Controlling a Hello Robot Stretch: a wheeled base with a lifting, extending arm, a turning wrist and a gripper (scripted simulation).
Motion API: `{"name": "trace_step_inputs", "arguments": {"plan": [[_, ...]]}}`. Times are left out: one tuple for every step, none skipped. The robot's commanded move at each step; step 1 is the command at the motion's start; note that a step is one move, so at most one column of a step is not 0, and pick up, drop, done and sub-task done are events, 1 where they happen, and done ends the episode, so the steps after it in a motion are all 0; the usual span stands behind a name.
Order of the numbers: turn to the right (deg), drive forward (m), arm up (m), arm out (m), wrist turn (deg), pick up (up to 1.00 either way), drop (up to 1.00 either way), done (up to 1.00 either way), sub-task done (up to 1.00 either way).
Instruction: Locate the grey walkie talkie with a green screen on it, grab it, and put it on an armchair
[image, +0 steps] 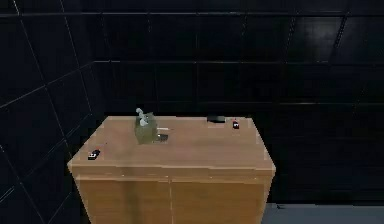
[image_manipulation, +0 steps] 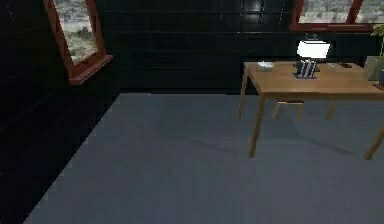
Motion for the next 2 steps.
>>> {"name": "trace_step_inputs", "arguments": {"plan": [[-45.0,0.0,0.0,0.0,0.0,0.0,0.0,0.0,0.0],[-45.0,0.0,0.0,0.0,0.0,0.0,0.0,0.0,0.0]]}}
